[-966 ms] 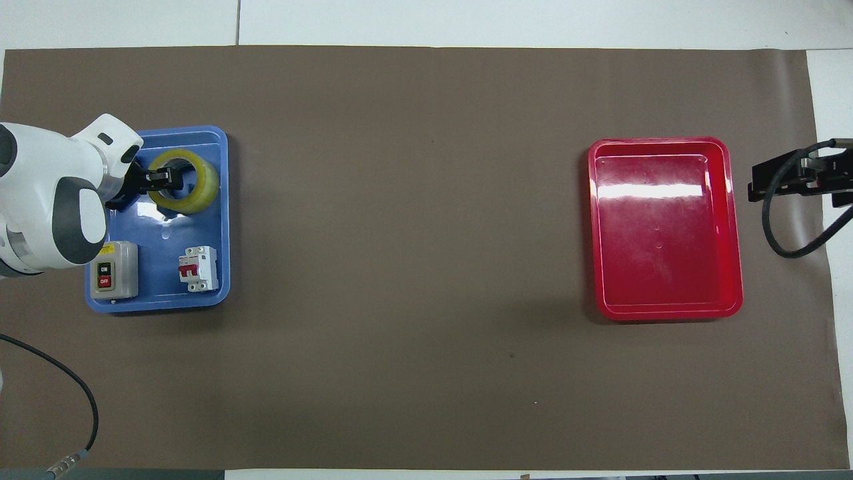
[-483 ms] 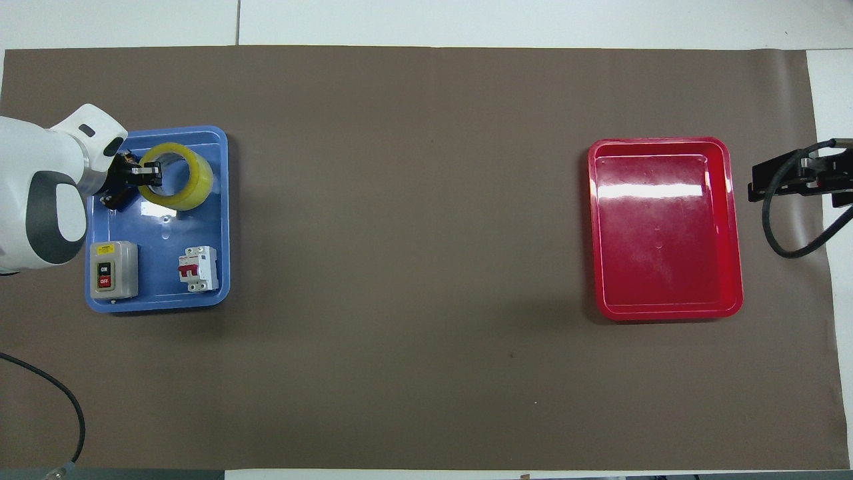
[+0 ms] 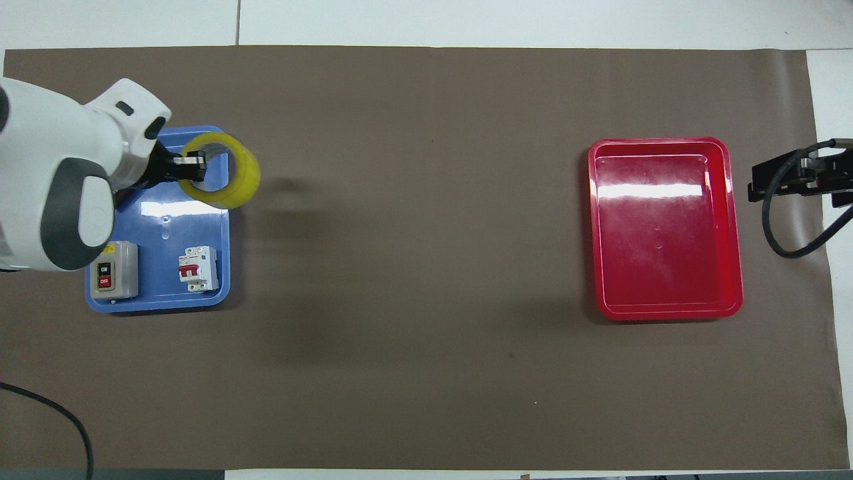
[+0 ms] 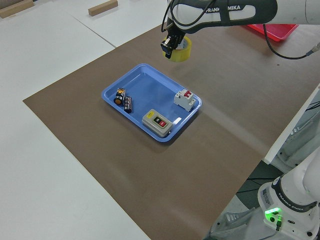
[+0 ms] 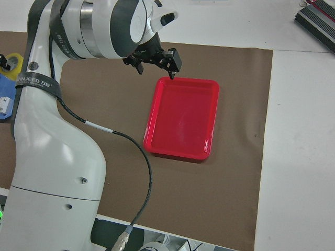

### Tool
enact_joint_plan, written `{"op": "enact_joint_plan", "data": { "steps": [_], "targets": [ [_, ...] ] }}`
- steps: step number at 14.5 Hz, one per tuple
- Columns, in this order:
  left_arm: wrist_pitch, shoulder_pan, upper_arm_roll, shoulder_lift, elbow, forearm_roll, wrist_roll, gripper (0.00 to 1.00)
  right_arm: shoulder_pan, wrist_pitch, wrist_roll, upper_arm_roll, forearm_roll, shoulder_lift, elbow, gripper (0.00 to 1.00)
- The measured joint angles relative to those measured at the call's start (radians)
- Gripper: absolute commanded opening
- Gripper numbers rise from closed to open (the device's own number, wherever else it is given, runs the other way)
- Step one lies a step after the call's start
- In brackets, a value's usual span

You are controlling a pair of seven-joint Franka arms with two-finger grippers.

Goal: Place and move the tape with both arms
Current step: 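Lift the tape with the left gripper and carry it toward the table center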

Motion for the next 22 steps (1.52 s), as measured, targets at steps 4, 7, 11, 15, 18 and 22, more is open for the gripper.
{"op": "enact_joint_plan", "data": {
  "steps": [4,7,11,15,18,22],
  "targets": [
    [0.005,-0.2,-0.004,0.035,-0.003,0.071,-0.301,0.0,0.0,0.0,0.0,0.0,0.0,0.0,0.0,1.0],
    [0.054,-0.297,-0.004,0.075,-0.013,0.073,-0.417,0.0,0.0,0.0,0.0,0.0,0.0,0.0,0.0,1.0],
    [0.107,-0.365,-0.004,0.158,-0.017,0.104,-0.486,0.0,0.0,0.0,0.0,0.0,0.0,0.0,0.0,1.0],
    [0.123,-0.381,-0.003,0.184,-0.021,0.113,-0.493,0.0,0.0,0.0,0.0,0.0,0.0,0.0,0.0,1.0],
    [0.155,-0.386,-0.003,0.184,-0.025,0.114,-0.493,0.0,0.0,0.0,0.0,0.0,0.0,0.0,0.0,1.0],
    [0.169,-0.412,-0.003,0.184,-0.046,0.115,-0.495,0.59,0.0,0.0,0.0,0.0,0.0,0.0,0.0,1.0]
  ]
}}
